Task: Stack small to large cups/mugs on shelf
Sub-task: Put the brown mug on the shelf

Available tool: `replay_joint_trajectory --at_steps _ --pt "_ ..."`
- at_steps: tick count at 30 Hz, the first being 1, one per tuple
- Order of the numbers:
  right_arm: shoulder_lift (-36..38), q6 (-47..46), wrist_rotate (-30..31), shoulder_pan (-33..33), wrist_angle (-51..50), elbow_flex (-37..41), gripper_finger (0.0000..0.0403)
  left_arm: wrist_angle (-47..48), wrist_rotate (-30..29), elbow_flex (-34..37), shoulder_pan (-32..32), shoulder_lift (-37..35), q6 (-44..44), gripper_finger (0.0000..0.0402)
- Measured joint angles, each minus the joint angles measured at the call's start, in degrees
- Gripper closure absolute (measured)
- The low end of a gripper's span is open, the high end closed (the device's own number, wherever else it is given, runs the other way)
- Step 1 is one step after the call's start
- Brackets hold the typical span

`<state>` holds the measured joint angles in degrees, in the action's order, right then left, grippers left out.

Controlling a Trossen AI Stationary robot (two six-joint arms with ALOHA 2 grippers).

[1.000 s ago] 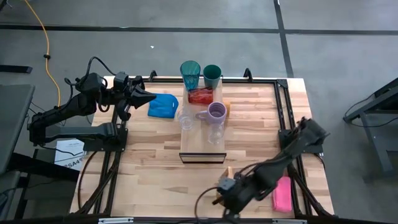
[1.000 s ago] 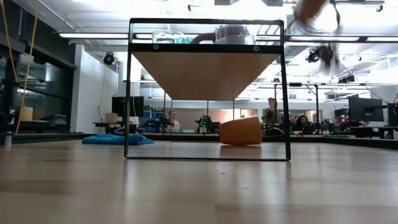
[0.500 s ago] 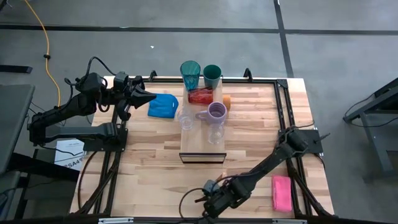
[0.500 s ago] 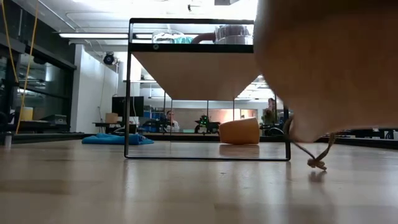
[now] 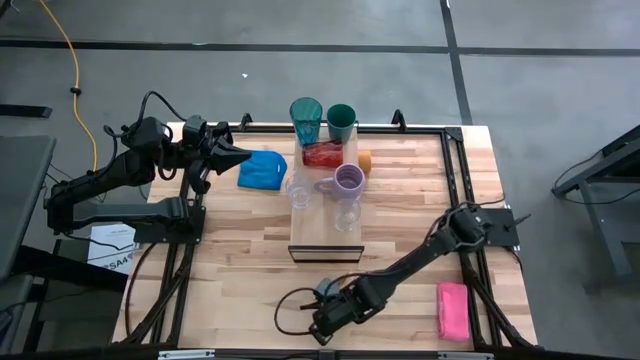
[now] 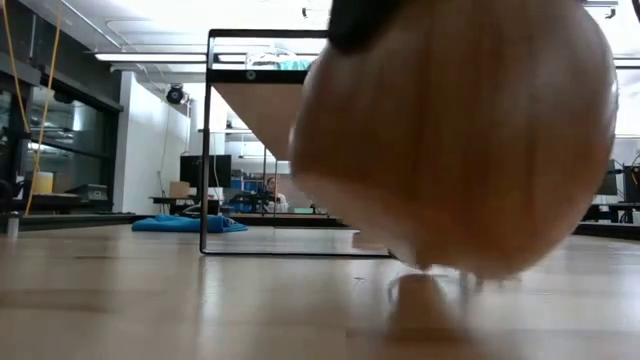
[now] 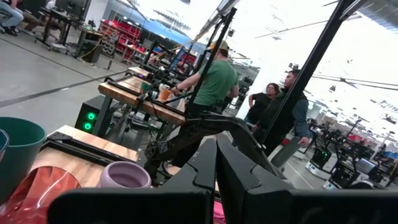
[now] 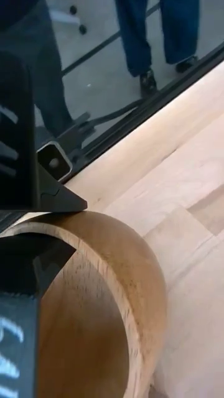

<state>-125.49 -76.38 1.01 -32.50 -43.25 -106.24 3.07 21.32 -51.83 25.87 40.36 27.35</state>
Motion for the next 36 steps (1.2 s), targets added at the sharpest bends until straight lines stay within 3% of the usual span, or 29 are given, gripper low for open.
replay_joint_trajectory --at_steps 10,21,28,36 --pt "-1.2 -2.6 4.5 0.3 2.3 0.0 0.0392 0.0 0.0 0.0 0.0 0.0 0.1 0.0402" --pt "-1.3 -2.2 6.0 0.7 3.8 0.0 0.0302 0.0 0.0 0.0 0.0 0.0 0.3 0.0402" --pt "-1.2 -1.6 6.1 1.0 4.6 0.0 0.0271 0.0 0.0 0.0 0.0 0.0 0.5 0.0402" --pt "1.3 11.5 8.1 0.1 -3.6 -4.9 0.0267 0.0 0.0 0.0 0.0 0.0 0.5 0.0402"
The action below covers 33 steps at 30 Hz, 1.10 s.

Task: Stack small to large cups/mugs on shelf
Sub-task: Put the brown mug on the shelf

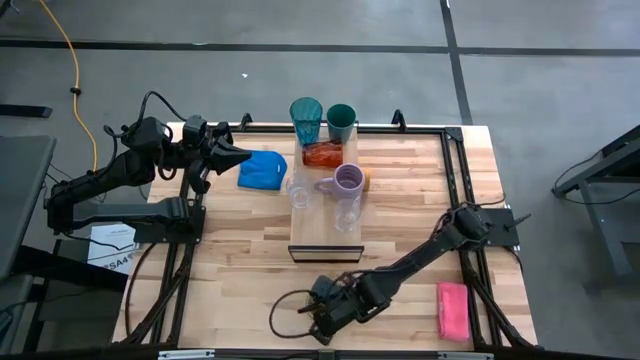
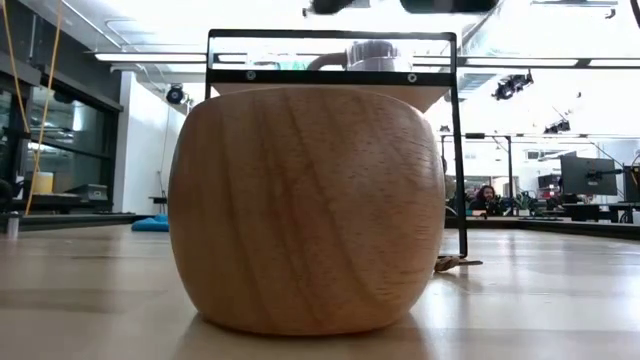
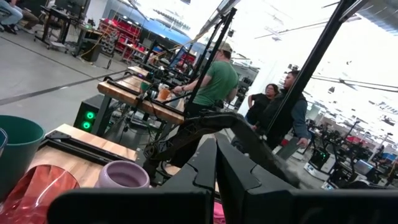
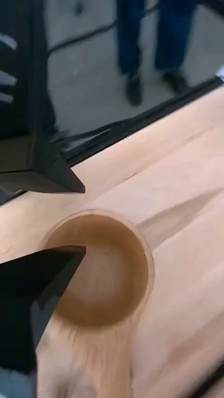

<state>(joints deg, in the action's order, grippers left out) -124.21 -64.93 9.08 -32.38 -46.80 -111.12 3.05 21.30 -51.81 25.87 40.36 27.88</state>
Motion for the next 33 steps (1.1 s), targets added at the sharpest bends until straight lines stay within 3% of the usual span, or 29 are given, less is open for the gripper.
replay_joint_trajectory --at_steps 5,11,16,20,23,26,30,33 --pt "1.8 5.8 0.2 -1.9 -14.4 -3.5 0.0266 0.0 0.0 0.0 0.0 0.0 0.0 0.0402" --pt "5.1 2.7 -3.8 -8.7 -25.9 0.6 0.0267 0.1 0.1 0.0 0.0 0.0 0.9 0.0402" --pt "14.6 -9.6 -8.7 -15.4 -20.9 16.5 0.0268 0.1 0.1 0.0 0.0 0.0 0.9 0.0402" --pt "28.8 -26.7 -8.0 -21.5 -6.3 36.3 0.0268 0.1 0.1 0.0 0.0 0.0 0.9 0.0402" --pt "40.6 -37.1 0.4 -24.8 6.4 51.1 0.0268 0.1 0.1 0.0 0.0 0.0 0.9 0.0402" --pt "51.5 -39.0 11.5 -25.3 16.0 63.5 0.0268 0.1 0.1 0.0 0.0 0.0 0.9 0.0402" --pt "65.8 -28.2 29.8 -20.1 24.9 73.9 0.0268 0.1 0.1 0.0 0.0 0.0 0.9 0.0402" --pt "76.7 -10.7 36.7 -14.2 32.4 77.4 0.0268 0.1 0.1 0.0 0.0 0.0 0.8 0.0402"
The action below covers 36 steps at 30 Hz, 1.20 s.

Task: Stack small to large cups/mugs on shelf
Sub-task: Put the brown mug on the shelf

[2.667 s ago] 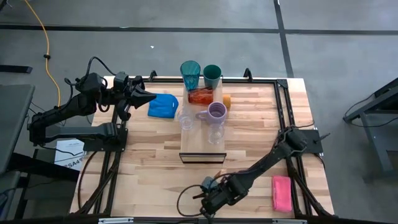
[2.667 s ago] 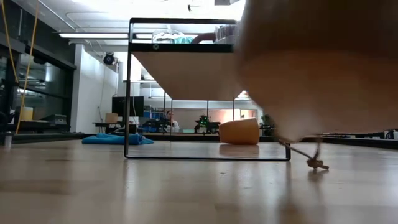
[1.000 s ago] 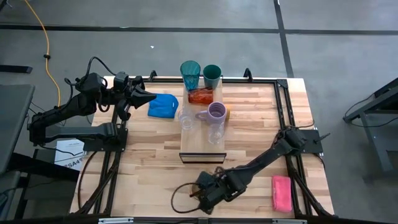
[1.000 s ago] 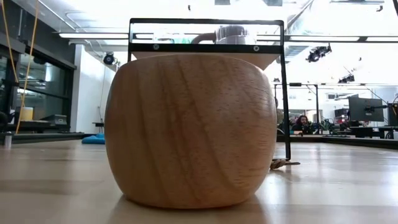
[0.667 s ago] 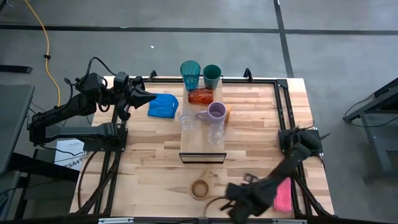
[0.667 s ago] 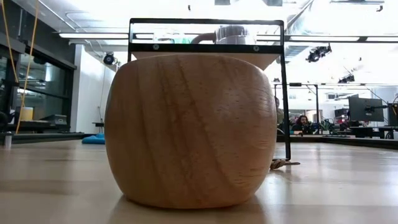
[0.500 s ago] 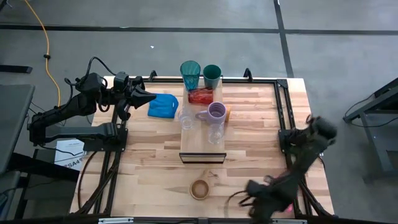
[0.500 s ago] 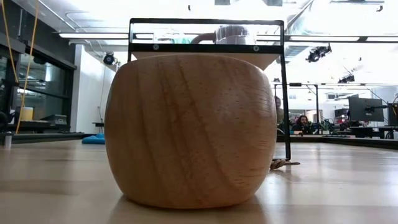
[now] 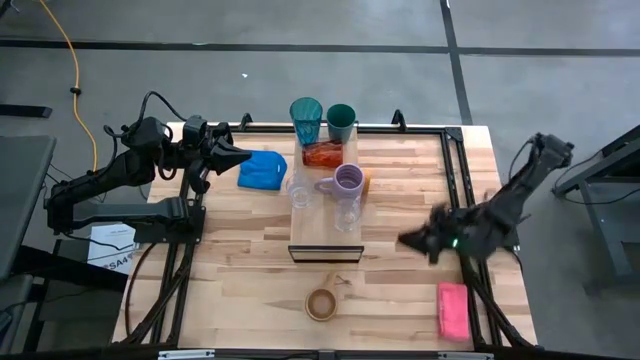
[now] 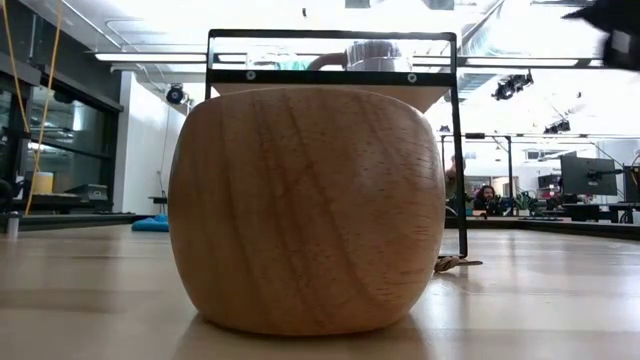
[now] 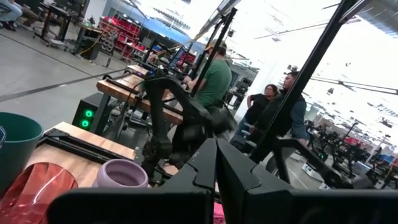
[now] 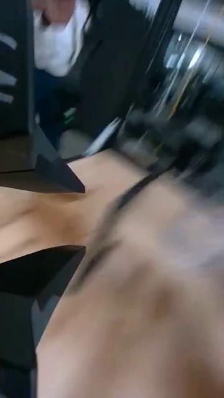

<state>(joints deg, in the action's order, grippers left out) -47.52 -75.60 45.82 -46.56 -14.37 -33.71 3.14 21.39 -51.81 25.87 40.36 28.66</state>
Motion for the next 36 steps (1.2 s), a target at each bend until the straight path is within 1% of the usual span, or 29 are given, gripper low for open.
replay_joint_trajectory --at_steps 3,6,8,11,13,15,19,23,25,29,34,36 --pt "9.4 19.5 -1.2 7.0 4.9 -0.3 0.0268 0.0 -0.3 0.0 0.0 0.0 -0.1 0.0402" --pt "16.6 35.8 -5.3 13.8 6.5 -3.8 0.0268 0.0 -1.7 0.0 0.0 0.0 -0.1 0.0401" --pt "20.1 43.7 -7.9 17.2 4.7 -6.5 0.0268 0.1 -1.9 0.0 0.0 0.0 -0.2 0.0402" --pt "23.4 50.3 -9.5 20.5 -0.6 -10.6 0.0268 0.9 -1.9 0.0 0.0 0.0 -0.3 0.0401" --pt "23.8 52.7 -9.6 21.8 -3.9 -12.8 0.0268 2.0 -1.9 0.0 0.0 0.0 -0.5 0.0401" --pt "23.0 54.5 -9.8 22.5 -5.2 -14.6 0.0268 3.2 -1.9 0.0 0.0 0.0 -1.7 0.0400" --pt "19.6 58.4 -9.8 23.0 -6.4 -17.1 0.0268 5.0 -2.1 0.0 0.0 0.0 -5.0 0.0400" --pt "16.3 63.9 -8.8 23.0 -6.9 -17.9 0.0268 6.3 -4.1 0.0 0.0 -0.1 -9.8 0.0399" --pt "14.9 64.7 -8.8 23.0 -7.1 -17.9 0.0268 8.2 -4.6 0.0 0.0 -0.4 -11.9 0.0391" --pt "13.2 64.1 -8.6 23.0 -7.7 -17.9 0.0268 11.0 -4.7 0.0 0.0 -1.0 -14.5 0.0352" --pt "12.0 63.0 -3.9 23.0 -7.7 -17.9 0.0269 10.4 -4.6 0.0 0.0 -2.4 -14.8 0.0280" --pt "11.3 60.6 -2.5 23.0 -7.9 -18.0 0.0279 10.4 -4.6 0.0 0.0 -3.3 -14.4 0.0253"
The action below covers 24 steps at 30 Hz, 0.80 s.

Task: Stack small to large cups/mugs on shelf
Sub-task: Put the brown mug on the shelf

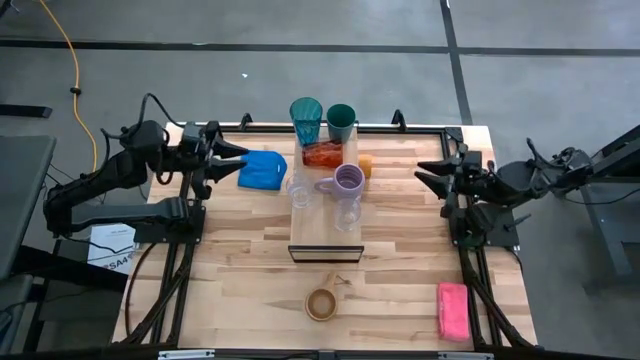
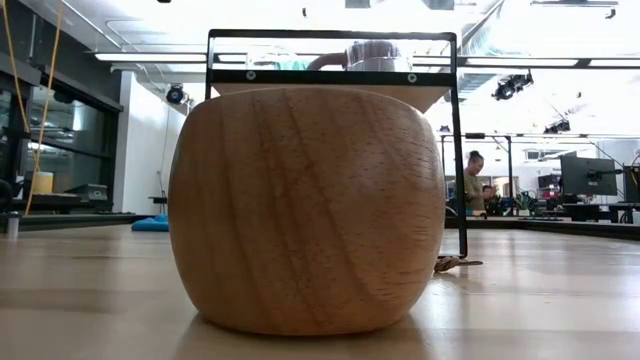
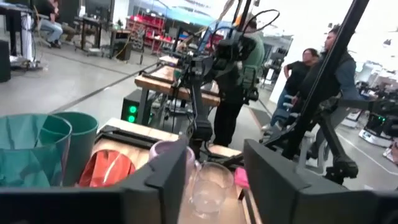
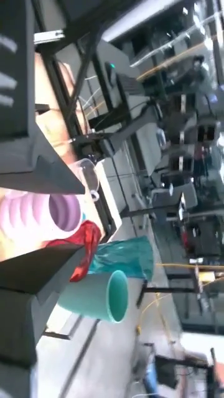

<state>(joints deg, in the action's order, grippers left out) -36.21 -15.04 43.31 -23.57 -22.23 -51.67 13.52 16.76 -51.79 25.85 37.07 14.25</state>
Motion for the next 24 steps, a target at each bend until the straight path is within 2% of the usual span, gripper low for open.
replay_joint_trajectory --at_steps 3,5,6,15,21,24 --pt "-1.4 -1.8 0.1 0.2 -1.7 0.0 0.0333 0.0 0.1 0.0 0.0 -1.6 0.9 0.0225" --pt "-1.9 -3.0 -1.6 1.3 -2.9 0.0 0.0382 0.0 0.0 0.0 0.0 -2.7 1.0 0.0217" --pt "-2.1 -3.5 -3.0 2.1 -3.3 0.0 0.0391 0.0 0.0 0.0 0.0 -3.2 1.0 0.0215" --pt "-2.0 -5.1 -18.8 11.3 -3.4 0.0 0.0402 0.2 -1.4 0.0 0.0 -4.0 1.0 0.0213" --pt "-2.1 -5.1 -22.5 14.5 -2.8 0.0 0.0403 0.1 -2.3 0.0 0.0 -3.8 1.8 0.0213" --pt "-1.9 -5.1 -22.8 14.7 -2.8 0.0 0.0403 0.0 -2.2 -0.1 -0.2 -3.0 5.7 0.0213"
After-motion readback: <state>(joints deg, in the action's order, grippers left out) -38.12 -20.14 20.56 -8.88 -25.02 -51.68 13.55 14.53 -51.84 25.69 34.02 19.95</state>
